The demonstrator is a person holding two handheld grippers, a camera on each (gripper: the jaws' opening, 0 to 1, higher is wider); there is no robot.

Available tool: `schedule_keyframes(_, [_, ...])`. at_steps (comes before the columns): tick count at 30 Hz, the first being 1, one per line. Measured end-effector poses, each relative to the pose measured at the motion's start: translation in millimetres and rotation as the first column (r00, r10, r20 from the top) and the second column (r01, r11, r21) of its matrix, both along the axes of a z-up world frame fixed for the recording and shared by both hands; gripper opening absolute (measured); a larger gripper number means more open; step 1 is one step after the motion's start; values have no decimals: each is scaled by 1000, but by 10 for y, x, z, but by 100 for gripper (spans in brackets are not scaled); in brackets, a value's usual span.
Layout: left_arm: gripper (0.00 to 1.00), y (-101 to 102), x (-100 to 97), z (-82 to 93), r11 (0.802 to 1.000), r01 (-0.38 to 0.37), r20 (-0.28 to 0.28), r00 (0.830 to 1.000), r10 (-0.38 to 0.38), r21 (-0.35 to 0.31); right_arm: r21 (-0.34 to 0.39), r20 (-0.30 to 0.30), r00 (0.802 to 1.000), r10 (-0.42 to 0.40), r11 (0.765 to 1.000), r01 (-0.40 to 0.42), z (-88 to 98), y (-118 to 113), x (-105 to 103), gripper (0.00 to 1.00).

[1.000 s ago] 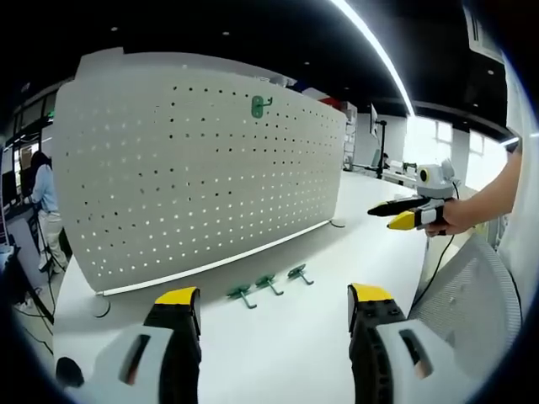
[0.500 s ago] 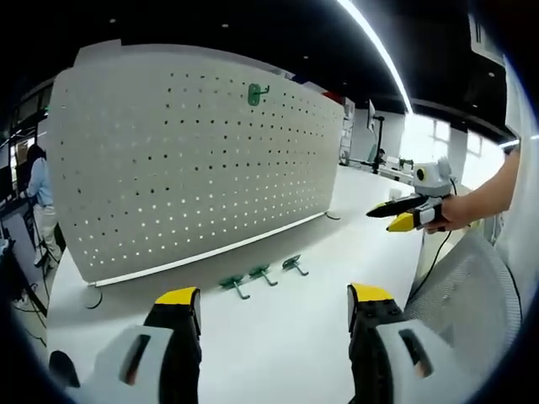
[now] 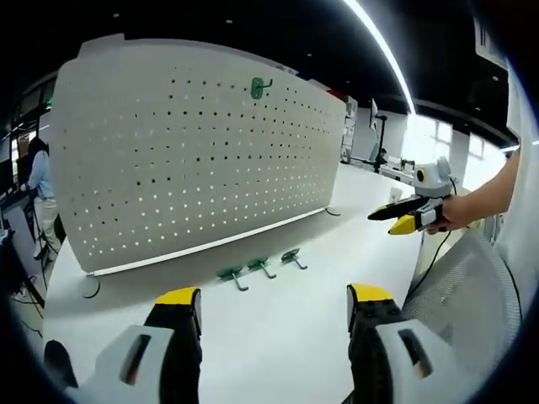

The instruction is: Insert the hook assembly into the mounting plate slot until the hook locks in place.

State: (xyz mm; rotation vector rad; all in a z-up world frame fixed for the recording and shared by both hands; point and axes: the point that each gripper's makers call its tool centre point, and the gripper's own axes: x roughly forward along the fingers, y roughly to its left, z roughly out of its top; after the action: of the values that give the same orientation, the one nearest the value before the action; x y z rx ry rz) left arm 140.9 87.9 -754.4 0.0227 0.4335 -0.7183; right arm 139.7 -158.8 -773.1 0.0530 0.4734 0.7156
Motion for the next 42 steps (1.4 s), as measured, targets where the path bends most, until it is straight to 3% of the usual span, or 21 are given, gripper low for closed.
schedule_keyframes(10, [72,-21,12,-10,1000,13,-4,1000,-12,16,7,3,1000,1,1000,-1,12,8,7,60])
schedule_keyframes(16, [73,-22,71,-61,994,67,-8,998,-67,90,9,1,1000,3,1000,-3,18,11,-2,60])
schedule_keyframes(21, [74,-46,93,-122,980,149,-52,988,-143,135,7,2,1000,9,1000,-9,30,20,-20,60])
schedule_keyframes(25, [74,-52,114,-222,934,255,-68,967,-246,252,0,-6,1000,20,1000,-20,19,35,-44,59])
schedule_keyframes(33, [74,-97,275,-275,878,341,-98,940,-327,336,-5,-8,999,32,999,-32,25,63,-75,58])
schedule_keyframes(37, [74,-98,322,-419,830,396,-131,917,-376,392,-3,-9,999,41,999,-41,32,86,-83,58])
schedule_keyframes(40, [74,-139,338,-448,815,424,-142,905,-401,395,4,-8,999,40,999,-40,46,91,-82,58])
schedule_keyframes(42, [75,-146,362,-502,787,450,-158,891,-425,421,5,-8,999,39,999,-39,45,89,-77,58])
